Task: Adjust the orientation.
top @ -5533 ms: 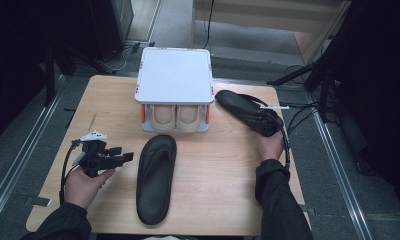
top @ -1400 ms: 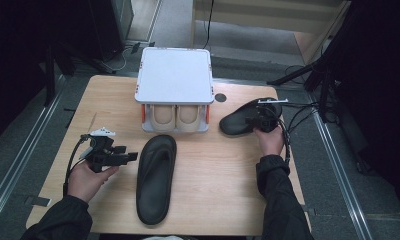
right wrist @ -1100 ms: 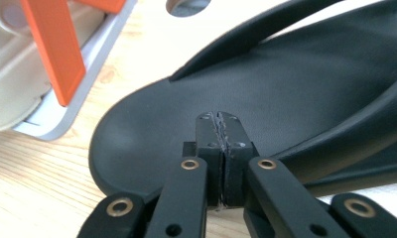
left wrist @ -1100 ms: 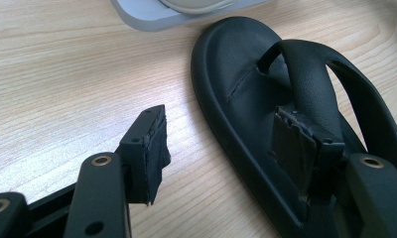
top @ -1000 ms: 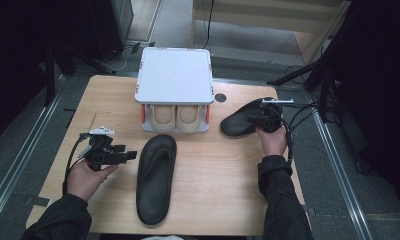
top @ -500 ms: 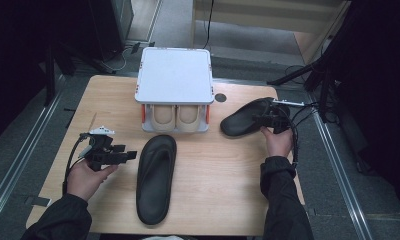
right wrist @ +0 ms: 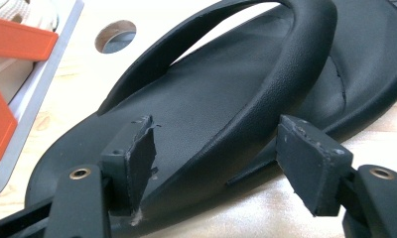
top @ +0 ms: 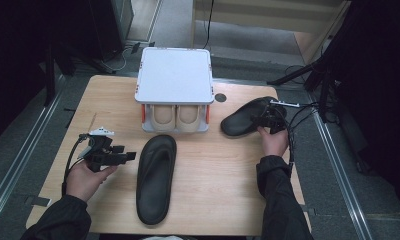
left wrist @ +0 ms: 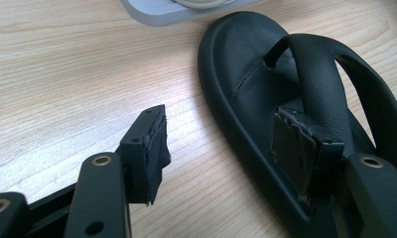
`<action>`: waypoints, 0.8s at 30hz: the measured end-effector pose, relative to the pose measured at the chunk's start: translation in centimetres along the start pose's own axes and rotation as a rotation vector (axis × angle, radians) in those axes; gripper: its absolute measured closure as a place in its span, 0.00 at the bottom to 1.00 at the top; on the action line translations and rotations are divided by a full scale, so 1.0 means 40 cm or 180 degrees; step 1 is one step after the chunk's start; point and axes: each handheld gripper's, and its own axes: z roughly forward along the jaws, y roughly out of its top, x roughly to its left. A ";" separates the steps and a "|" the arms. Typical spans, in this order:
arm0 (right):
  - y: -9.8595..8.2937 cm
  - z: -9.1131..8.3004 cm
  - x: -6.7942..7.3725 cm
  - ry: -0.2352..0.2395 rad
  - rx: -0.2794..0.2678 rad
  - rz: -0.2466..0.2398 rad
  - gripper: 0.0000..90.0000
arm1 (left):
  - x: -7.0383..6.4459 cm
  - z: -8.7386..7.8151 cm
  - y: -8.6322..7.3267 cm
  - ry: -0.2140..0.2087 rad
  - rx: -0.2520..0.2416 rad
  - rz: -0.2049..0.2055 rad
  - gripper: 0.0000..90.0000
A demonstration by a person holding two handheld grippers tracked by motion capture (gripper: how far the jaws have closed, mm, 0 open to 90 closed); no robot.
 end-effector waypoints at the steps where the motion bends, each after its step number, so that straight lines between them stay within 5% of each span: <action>1: 0.000 0.003 0.000 -0.0040 0.0000 0.0000 0.37 | 0.000 -0.001 -0.001 0.0005 -0.0004 -0.0007 0.44; 12: 0.003 0.011 -0.003 -0.0177 0.0001 -0.0034 0.52 | 0.003 -0.008 -0.010 0.0032 0.0007 -0.0025 0.44; 20: 0.005 0.010 -0.006 -0.0231 -0.0012 -0.0015 0.50 | 0.003 -0.008 -0.011 0.0030 0.0010 -0.0025 0.44; 24: 0.002 0.017 -0.019 -0.0184 0.0022 0.0130 0.45 | 0.004 -0.008 -0.011 0.0039 0.0001 -0.0026 0.44</action>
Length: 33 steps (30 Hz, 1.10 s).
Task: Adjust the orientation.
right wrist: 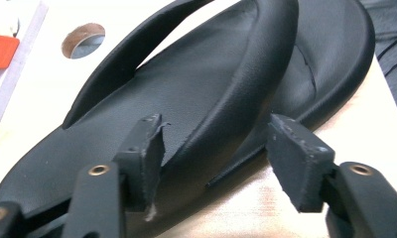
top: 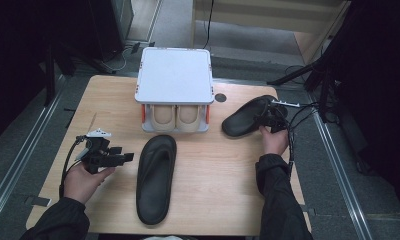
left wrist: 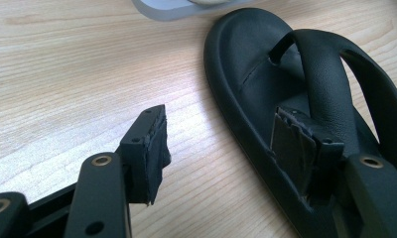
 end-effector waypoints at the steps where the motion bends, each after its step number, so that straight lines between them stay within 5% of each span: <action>1: -0.001 0.004 -0.001 0.0042 0.0013 0.0028 0.46 | 0.000 0.001 0.000 -0.0003 0.0000 -0.0008 0.44; 11: 0.002 0.007 0.004 0.0008 0.0038 -0.0063 0.52 | 0.000 -0.001 -0.001 -0.0007 0.0012 0.0003 0.44; 19: 0.003 0.001 -0.003 0.0105 0.0054 -0.0096 0.81 | -0.001 0.001 -0.002 -0.0003 0.0008 -0.0003 0.44; 33: 0.008 -0.001 0.009 0.0115 0.0087 -0.0179 0.86 | 0.002 0.000 -0.002 0.0003 -0.0002 -0.0018 0.44</action>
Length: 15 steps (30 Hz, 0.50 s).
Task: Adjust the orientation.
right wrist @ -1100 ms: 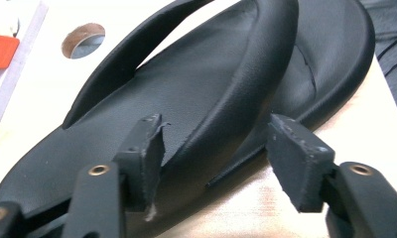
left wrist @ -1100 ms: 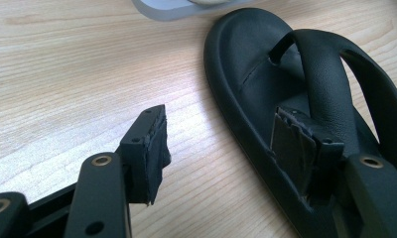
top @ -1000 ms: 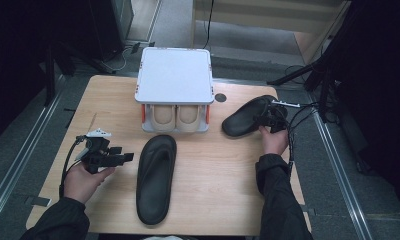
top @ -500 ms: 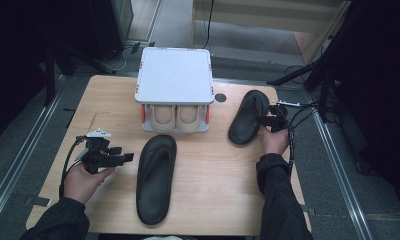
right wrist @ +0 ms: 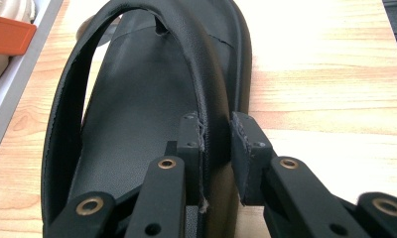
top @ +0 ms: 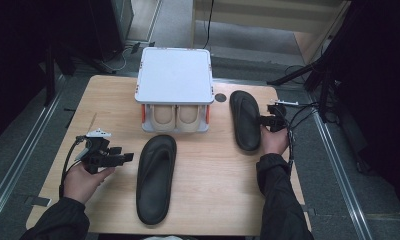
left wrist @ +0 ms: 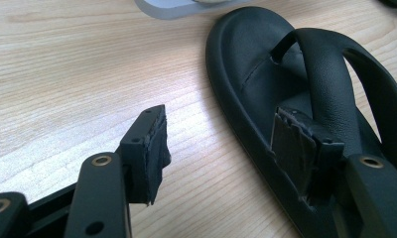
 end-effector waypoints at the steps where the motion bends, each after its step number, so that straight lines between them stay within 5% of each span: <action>1: 0.001 -0.002 0.000 0.0004 -0.0002 -0.0003 0.86 | 0.000 0.000 0.000 -0.0006 0.0002 -0.0004 0.44; 15: 0.008 -0.017 0.018 0.0070 0.0012 -0.0099 0.93 | -0.001 0.000 0.000 -0.0006 -0.0011 0.0000 0.44</action>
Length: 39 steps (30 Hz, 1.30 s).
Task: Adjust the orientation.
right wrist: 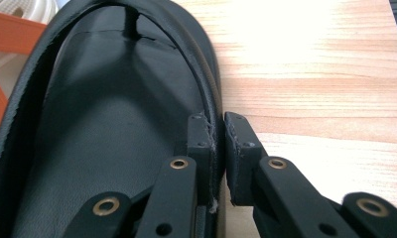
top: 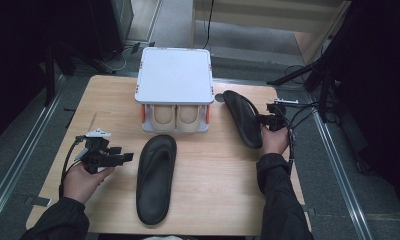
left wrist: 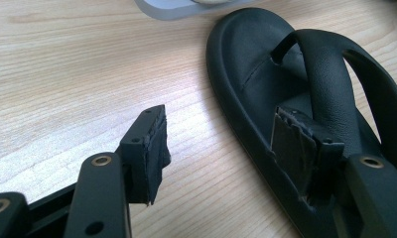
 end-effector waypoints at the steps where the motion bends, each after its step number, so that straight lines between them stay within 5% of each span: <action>1: 0.000 0.001 0.002 -0.0012 0.0008 -0.0008 0.93 | 0.000 0.000 0.000 -0.0004 0.0004 0.0004 0.44; 19: 0.000 -0.062 0.015 0.0050 -0.0054 -0.0103 0.93 | 0.001 -0.002 0.001 -0.0017 0.0008 0.0005 0.44; 39: -0.058 -0.159 0.042 0.0230 -0.0051 -0.0152 0.92 | -0.004 0.009 0.017 -0.0067 0.0028 0.0058 0.44</action>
